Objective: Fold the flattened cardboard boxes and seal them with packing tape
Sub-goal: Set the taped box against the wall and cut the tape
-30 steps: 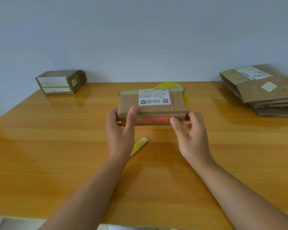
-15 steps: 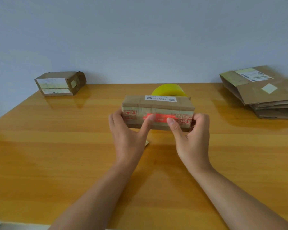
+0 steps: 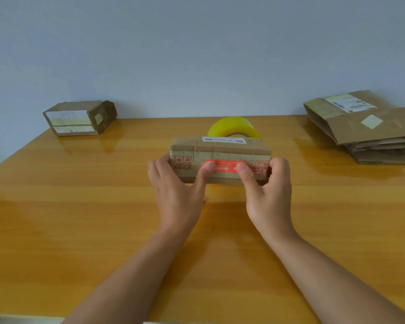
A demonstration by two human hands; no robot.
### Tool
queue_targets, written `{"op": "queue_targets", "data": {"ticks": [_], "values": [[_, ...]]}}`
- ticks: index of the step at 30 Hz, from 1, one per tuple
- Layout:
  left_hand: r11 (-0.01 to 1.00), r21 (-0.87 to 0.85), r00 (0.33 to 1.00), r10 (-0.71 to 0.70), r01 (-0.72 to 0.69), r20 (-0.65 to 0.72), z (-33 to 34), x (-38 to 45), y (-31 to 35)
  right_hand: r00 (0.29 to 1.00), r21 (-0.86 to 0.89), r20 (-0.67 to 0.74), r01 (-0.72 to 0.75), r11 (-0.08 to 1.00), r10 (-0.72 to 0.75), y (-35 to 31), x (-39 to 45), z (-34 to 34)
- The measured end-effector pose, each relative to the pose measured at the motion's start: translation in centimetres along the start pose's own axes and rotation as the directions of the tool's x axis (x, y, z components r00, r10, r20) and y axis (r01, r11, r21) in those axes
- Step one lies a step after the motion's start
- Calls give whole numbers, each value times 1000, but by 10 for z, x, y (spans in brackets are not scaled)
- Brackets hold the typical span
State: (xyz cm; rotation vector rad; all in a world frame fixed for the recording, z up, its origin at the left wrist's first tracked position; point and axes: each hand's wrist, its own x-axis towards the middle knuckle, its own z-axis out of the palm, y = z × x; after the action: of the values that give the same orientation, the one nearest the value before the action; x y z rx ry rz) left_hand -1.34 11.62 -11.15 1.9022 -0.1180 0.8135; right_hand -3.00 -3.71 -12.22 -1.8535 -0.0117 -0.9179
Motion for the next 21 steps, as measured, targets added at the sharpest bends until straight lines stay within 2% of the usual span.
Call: {"op": "queue_targets", "data": {"ticks": [6,18,21], "values": [[1000,-30,1000,9,-9,-17,-7,3,-6,998,-70,19,58,996,-57,9,3,-8],[991,-111,997,-75,75,4,-13,6,-6,999,-108,22,41,993,-39,12,4,-10],[996,-84,1000,-30,30,-1,-13,5,-8,999,-117,7,39,992,-39,16,5,-12]]}}
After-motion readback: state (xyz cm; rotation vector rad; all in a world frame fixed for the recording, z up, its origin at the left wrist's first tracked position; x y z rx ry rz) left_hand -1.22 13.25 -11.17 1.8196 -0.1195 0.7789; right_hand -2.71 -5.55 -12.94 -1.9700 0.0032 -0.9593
